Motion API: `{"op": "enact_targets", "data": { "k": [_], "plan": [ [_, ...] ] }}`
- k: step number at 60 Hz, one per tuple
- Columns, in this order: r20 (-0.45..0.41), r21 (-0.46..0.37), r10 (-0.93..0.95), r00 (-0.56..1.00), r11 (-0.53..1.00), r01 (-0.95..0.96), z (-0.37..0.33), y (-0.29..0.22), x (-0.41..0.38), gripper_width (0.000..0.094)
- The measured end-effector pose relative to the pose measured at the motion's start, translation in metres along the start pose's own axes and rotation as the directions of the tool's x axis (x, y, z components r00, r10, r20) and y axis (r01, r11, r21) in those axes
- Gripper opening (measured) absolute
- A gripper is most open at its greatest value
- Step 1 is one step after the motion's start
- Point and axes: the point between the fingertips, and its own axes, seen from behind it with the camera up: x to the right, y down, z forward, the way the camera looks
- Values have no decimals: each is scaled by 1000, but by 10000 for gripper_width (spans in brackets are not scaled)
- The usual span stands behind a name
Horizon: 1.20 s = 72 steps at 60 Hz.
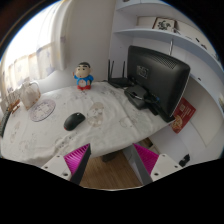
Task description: Arrange mouse
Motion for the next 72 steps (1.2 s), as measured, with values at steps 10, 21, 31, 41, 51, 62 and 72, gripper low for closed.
{"op": "enact_targets", "data": {
  "k": [10,21,31,41,51,62,72],
  "plan": [
    [41,34,-44,998,999,42,16,-3,-14,861],
    [108,61,-88,990,995,82,32,-3,-48,860],
    [174,100,-136,975,988,120,40,-5,-91,859],
    [235,148,-199,951,975,168,47,-4,-136,859],
    [293,177,-233,927,966,187,57,2,-176,857],
    [304,202,-242,921,962,186,85,2,-194,854],
    [296,220,-214,931,964,152,127,-3,-201,856]
  ]
}}
